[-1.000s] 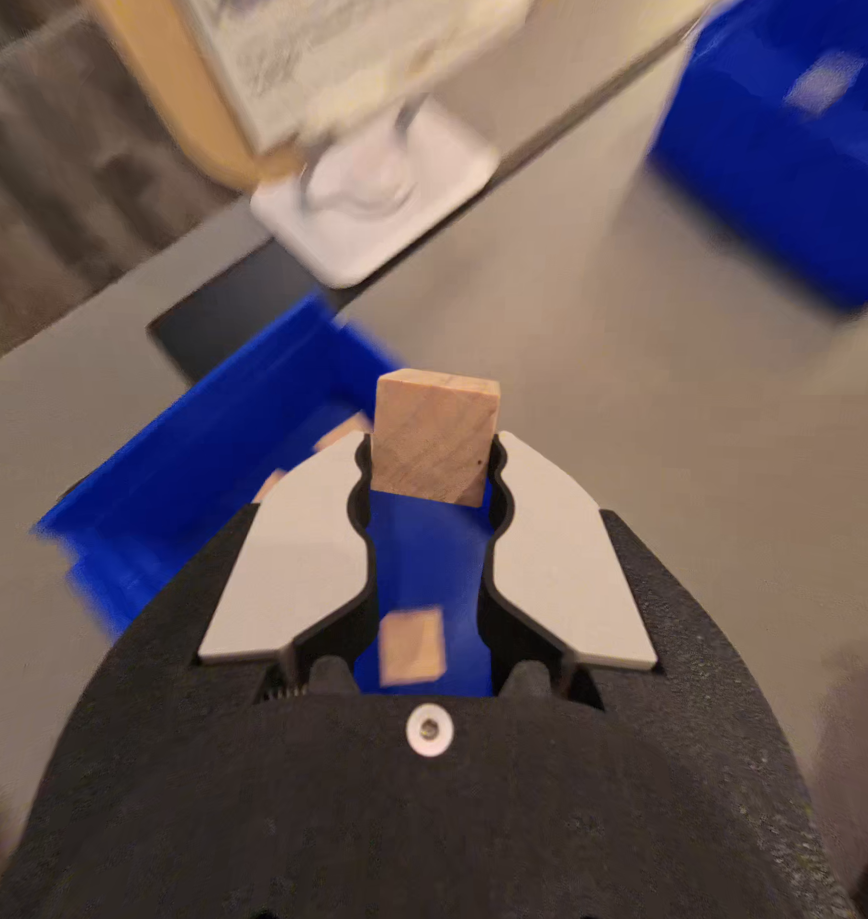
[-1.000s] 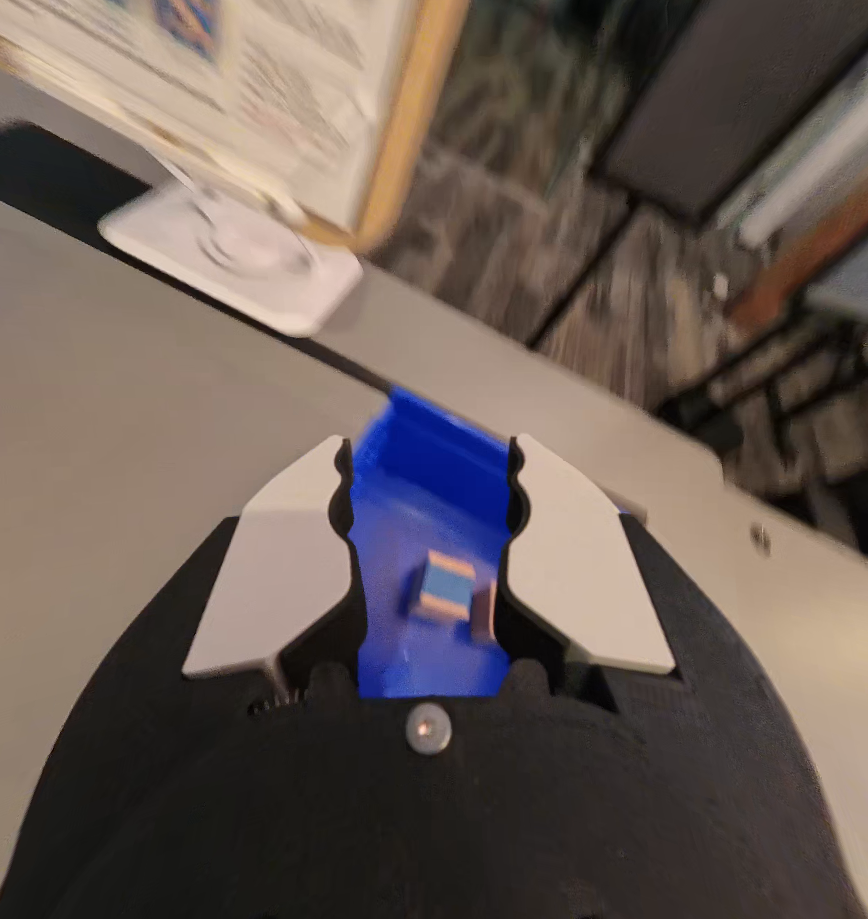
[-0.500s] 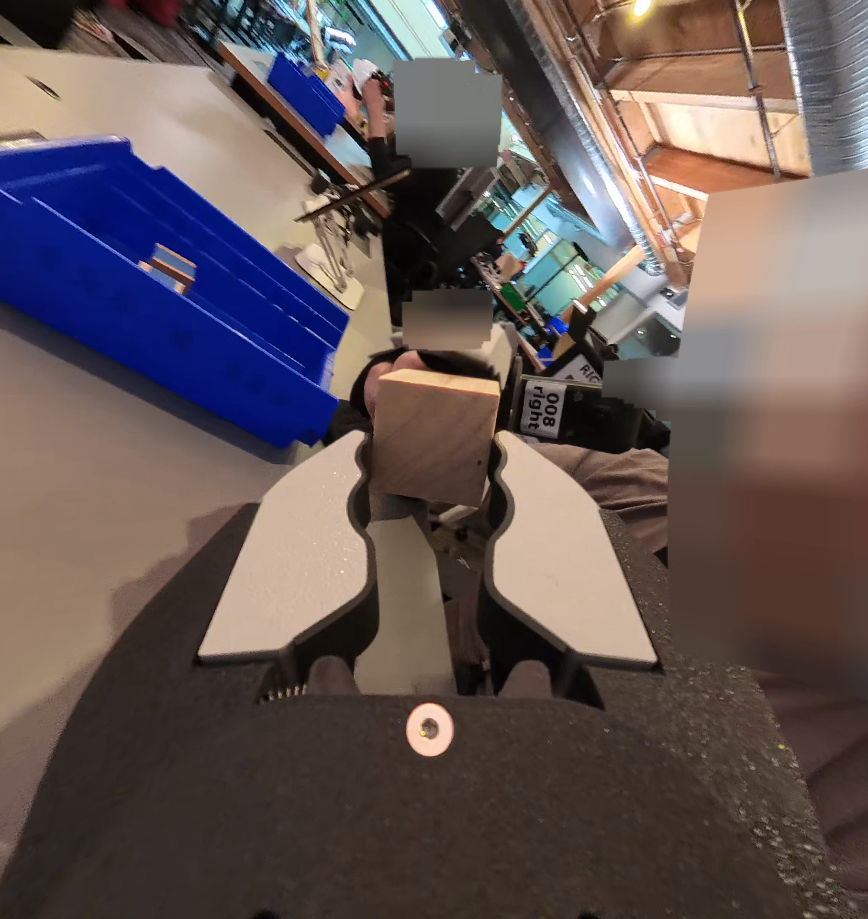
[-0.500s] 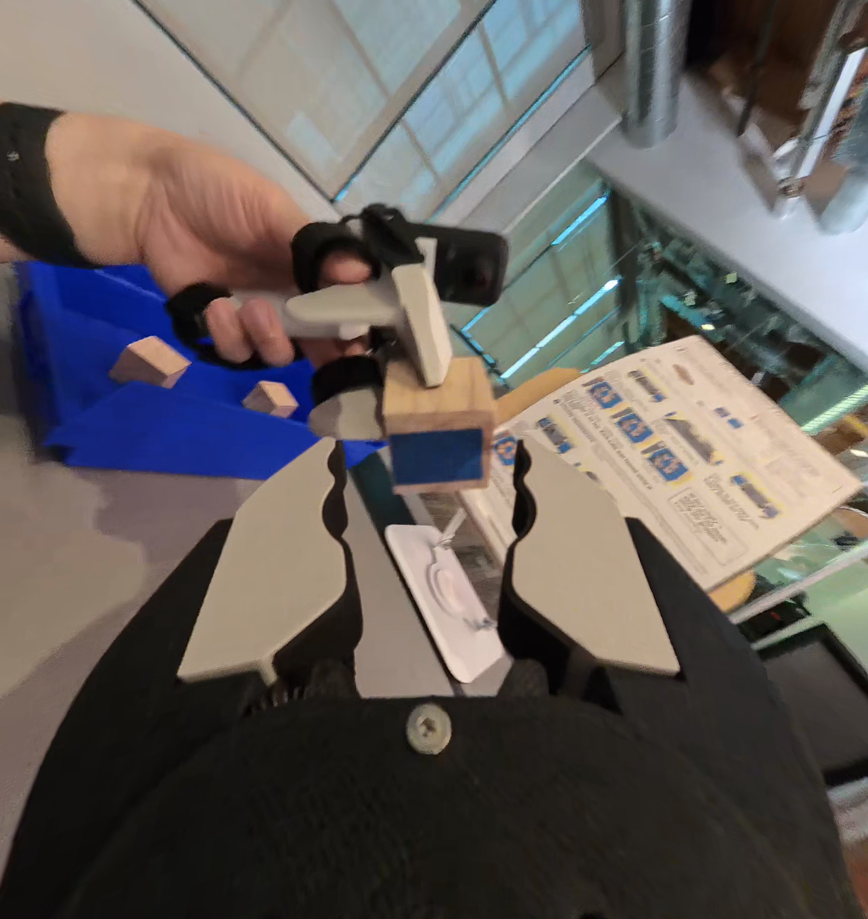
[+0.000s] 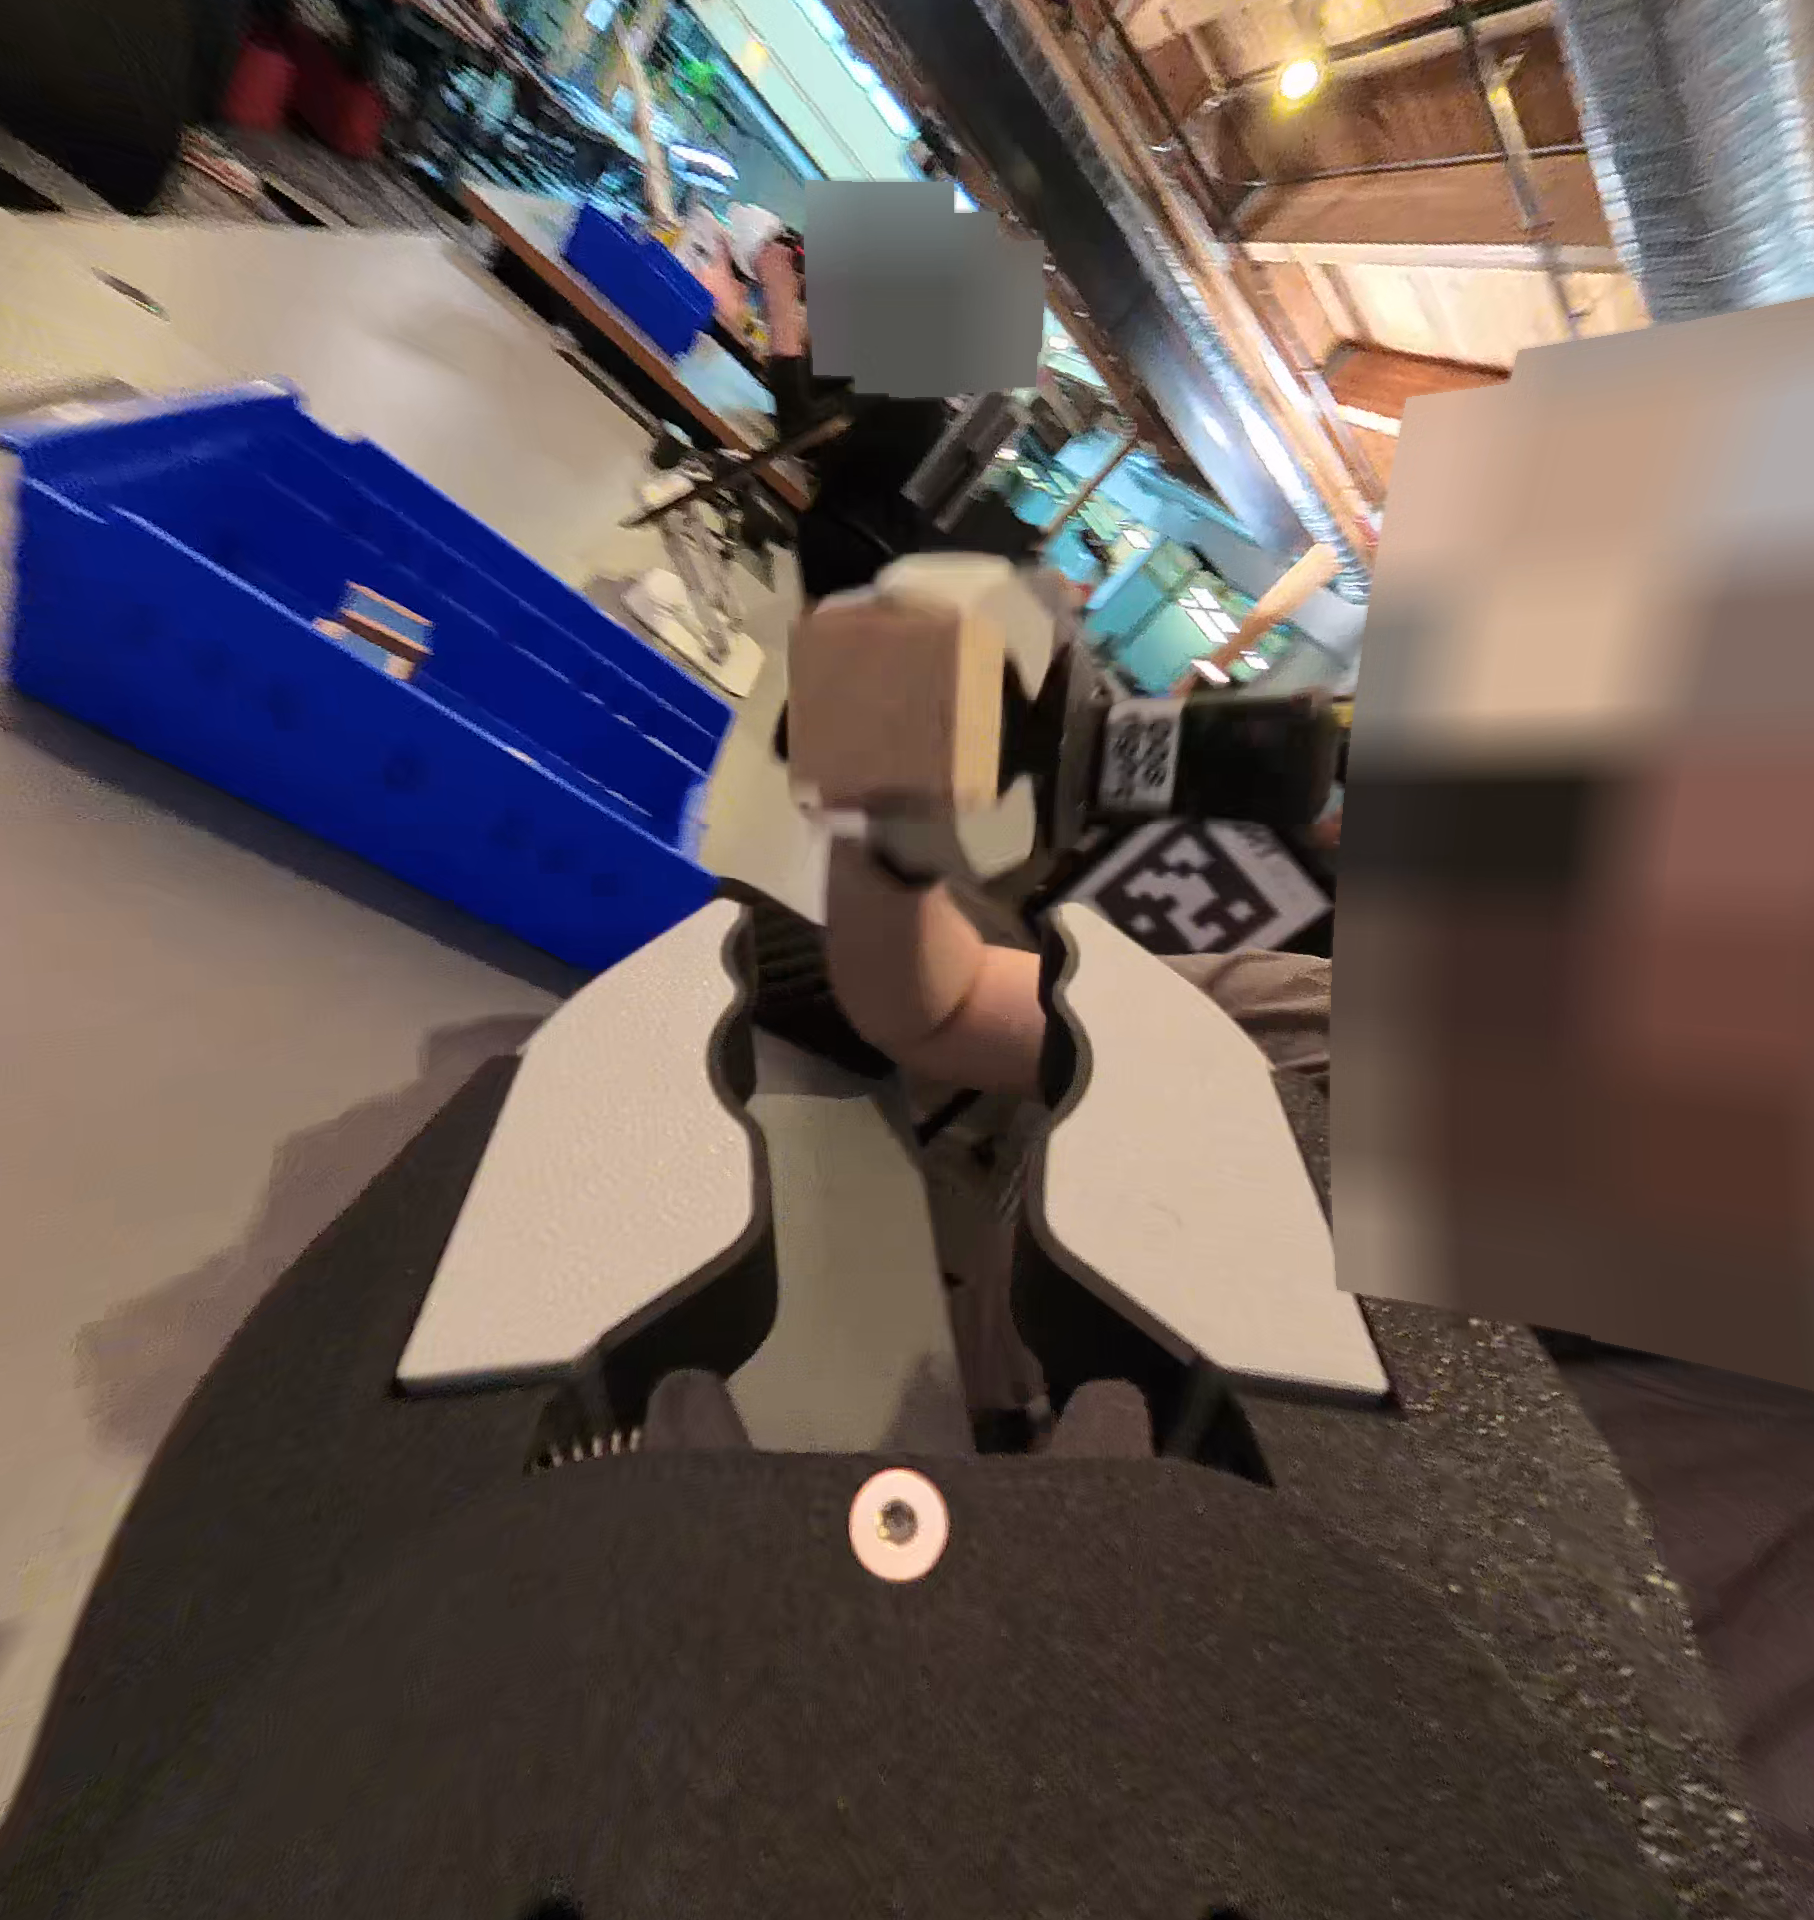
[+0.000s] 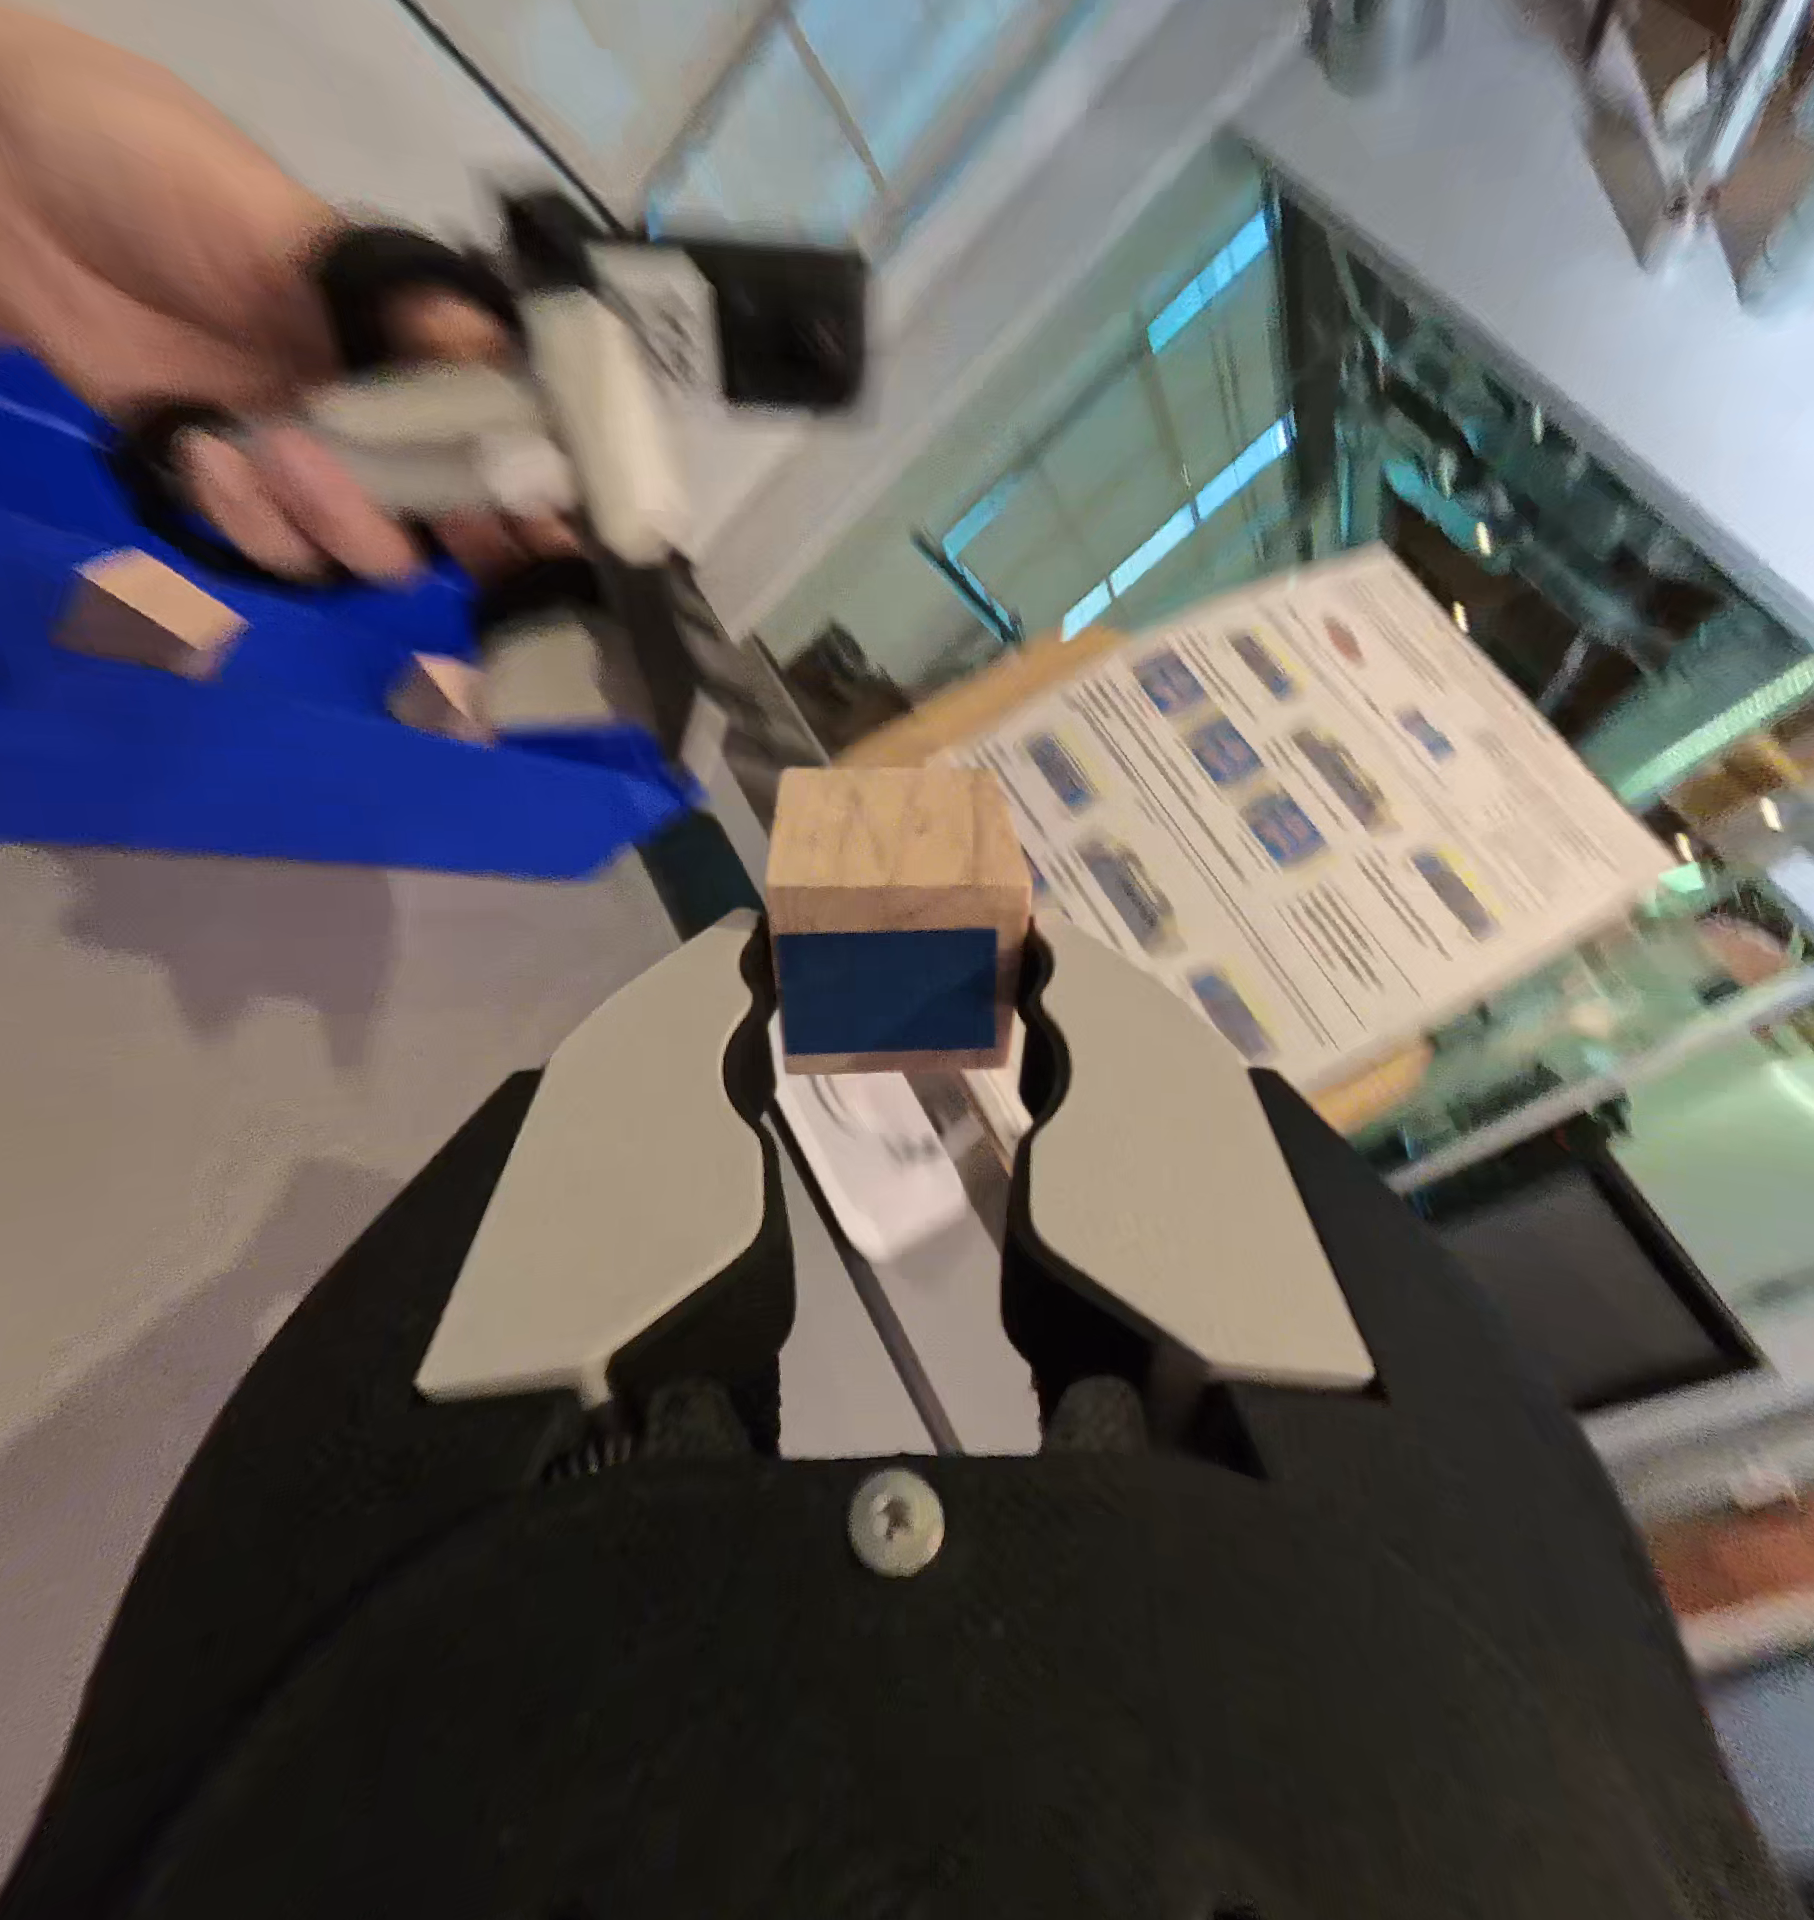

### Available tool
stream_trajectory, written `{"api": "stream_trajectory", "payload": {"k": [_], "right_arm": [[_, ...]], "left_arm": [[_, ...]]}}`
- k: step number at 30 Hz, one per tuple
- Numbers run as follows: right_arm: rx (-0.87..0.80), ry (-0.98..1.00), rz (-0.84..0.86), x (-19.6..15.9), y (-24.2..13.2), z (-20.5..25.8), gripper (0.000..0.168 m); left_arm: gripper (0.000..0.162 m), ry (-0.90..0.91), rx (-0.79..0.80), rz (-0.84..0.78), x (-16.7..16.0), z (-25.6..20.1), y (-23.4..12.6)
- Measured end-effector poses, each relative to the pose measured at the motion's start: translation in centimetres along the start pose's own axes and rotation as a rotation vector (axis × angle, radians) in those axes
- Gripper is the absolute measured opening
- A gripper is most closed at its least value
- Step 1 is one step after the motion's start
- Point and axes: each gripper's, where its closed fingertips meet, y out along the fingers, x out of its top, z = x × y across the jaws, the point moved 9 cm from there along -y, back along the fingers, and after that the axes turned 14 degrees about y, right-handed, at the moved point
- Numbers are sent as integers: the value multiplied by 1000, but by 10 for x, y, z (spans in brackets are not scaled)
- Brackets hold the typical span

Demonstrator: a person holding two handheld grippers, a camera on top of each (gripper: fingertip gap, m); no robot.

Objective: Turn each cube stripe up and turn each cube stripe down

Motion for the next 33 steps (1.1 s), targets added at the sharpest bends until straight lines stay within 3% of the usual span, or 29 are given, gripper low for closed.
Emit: {"api": "stream_trajectory", "payload": {"k": [1,3,6,9,12,21,28,33], "right_arm": [[-27,33,87,-5,-8,-24,45],[-16,182,307,-32,-27,-74,45],[85,363,627,-106,-56,-117,45],[185,372,879,-173,-59,-125,46],[376,337,975,-208,-40,-114,46],[572,229,1228,-249,-1,-113,46],[588,170,1307,-267,3,-117,46],[523,146,1247,-265,2,-118,50]], "left_arm": [[52,33,45,-1,3,-2,-8],[50,82,97,-13,10,-9,-22],[49,137,139,-12,16,-20,-35],[49,164,167,32,16,-24,-40],[49,166,158,19,18,-26,-43],[49,168,264,161,8,-27,-58],[46,173,581,404,-7,-22,-103],[44,229,812,614,-23,-31,-143]]}}
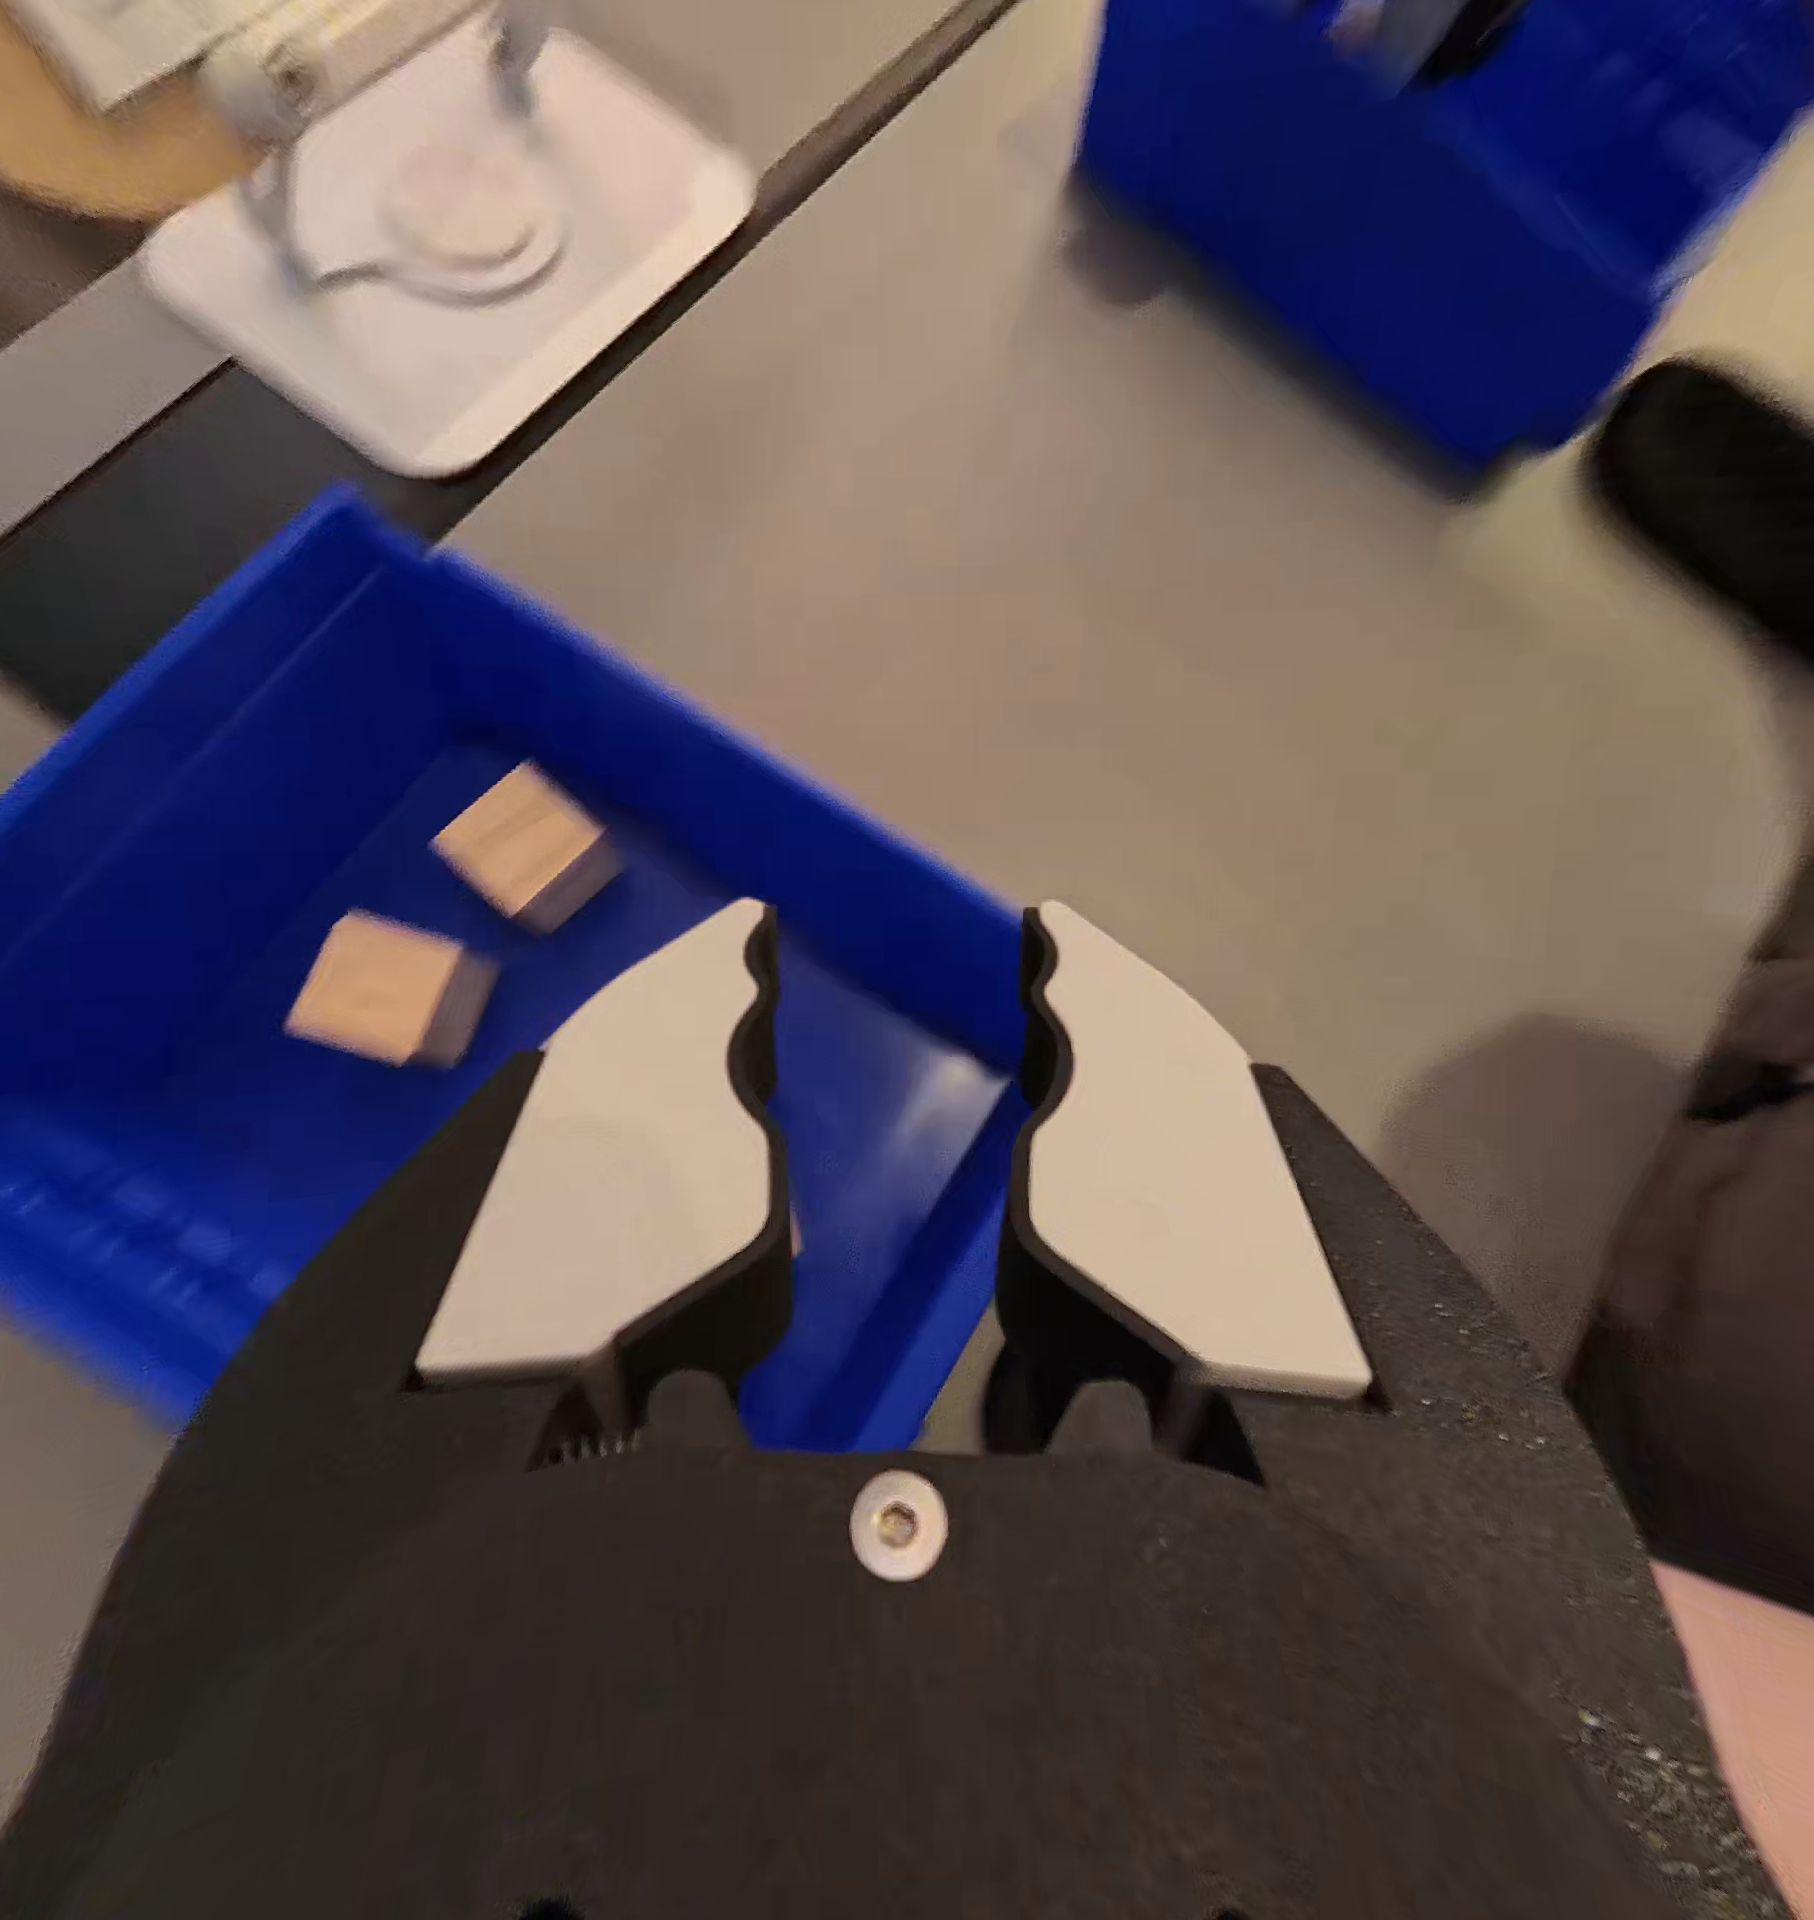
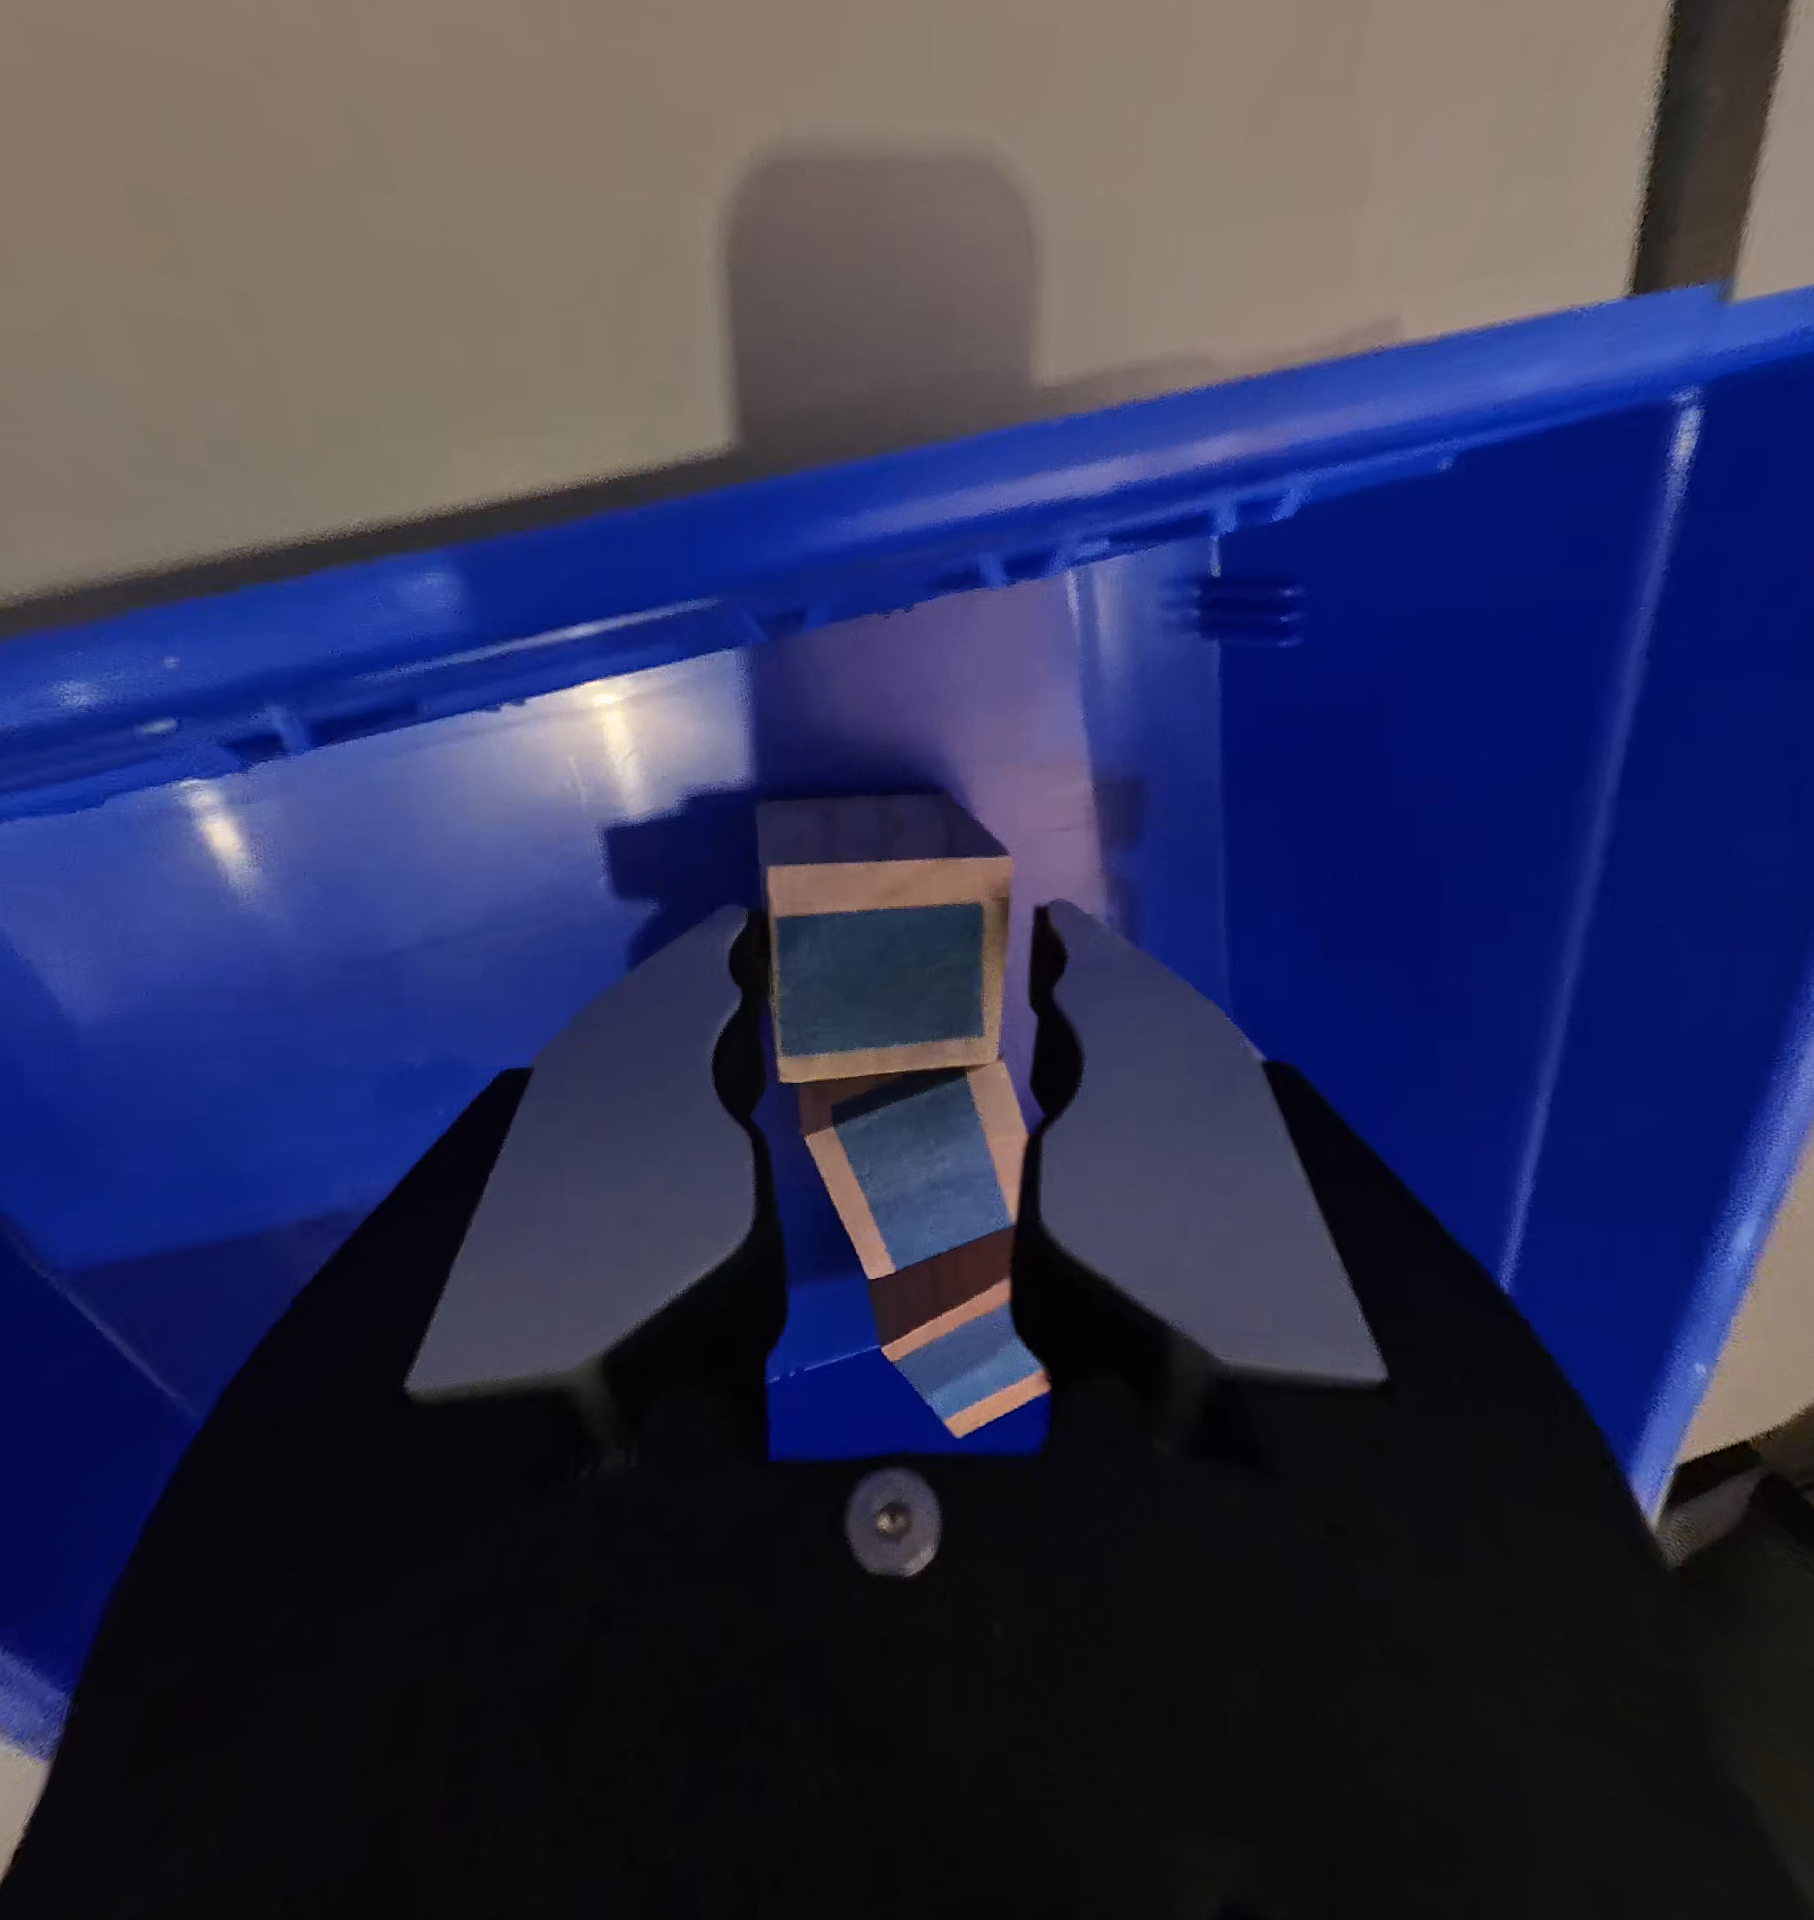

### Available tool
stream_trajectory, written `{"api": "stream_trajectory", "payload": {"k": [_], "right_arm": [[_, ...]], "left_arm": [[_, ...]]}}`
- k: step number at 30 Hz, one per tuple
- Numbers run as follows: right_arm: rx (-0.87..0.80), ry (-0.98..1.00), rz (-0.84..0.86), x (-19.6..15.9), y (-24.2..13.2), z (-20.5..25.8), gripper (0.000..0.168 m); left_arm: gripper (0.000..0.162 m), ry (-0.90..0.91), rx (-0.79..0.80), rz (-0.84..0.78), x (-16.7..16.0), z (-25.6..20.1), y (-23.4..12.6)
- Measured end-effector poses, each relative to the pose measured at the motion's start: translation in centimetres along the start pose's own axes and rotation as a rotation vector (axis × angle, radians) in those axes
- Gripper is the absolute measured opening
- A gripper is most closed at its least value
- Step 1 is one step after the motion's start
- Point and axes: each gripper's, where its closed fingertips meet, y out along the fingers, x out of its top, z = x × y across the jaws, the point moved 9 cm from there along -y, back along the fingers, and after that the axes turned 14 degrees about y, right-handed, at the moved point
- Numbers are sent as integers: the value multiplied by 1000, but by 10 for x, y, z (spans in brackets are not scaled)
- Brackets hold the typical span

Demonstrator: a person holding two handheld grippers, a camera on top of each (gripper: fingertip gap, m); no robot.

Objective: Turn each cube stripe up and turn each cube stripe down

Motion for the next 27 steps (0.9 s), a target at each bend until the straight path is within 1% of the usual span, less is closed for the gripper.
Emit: {"api": "stream_trajectory", "payload": {"k": [2,5,7,10,12,14,17,19,20,23,24,25,27], "right_arm": [[-30,18,-45,-1,-7,1,53],[-105,67,-160,-4,-27,2,55],[-170,131,-274,-10,-47,1,55],[-265,222,-501,-27,-83,4,55],[-305,282,-616,-42,-103,11,55],[-358,318,-684,-56,-120,19,55],[-433,353,-694,-72,-138,27,55],[-474,372,-692,-80,-146,31,55],[-490,369,-696,-83,-147,34,55],[-505,359,-697,-90,-149,38,55],[-502,367,-692,-92,-148,37,55],[-500,372,-690,-94,-148,37,55],[-488,380,-685,-96,-145,36,54]], "left_arm": [[47,17,103,171,-22,4,-3],[53,-35,131,399,-53,9,3],[57,-104,142,463,-65,20,11],[64,-195,7,468,-72,27,31],[65,-203,-23,529,-77,29,45],[68,-205,-21,611,-84,31,56],[71,-232,-71,654,-92,34,69],[69,-265,-124,673,-98,35,76],[69,-268,-125,705,-101,35,79],[58,-269,-131,769,-109,37,87],[49,-263,-127,783,-110,37,89],[45,-262,-138,791,-109,36,89],[45,-239,-118,809,-108,36,89]]}}
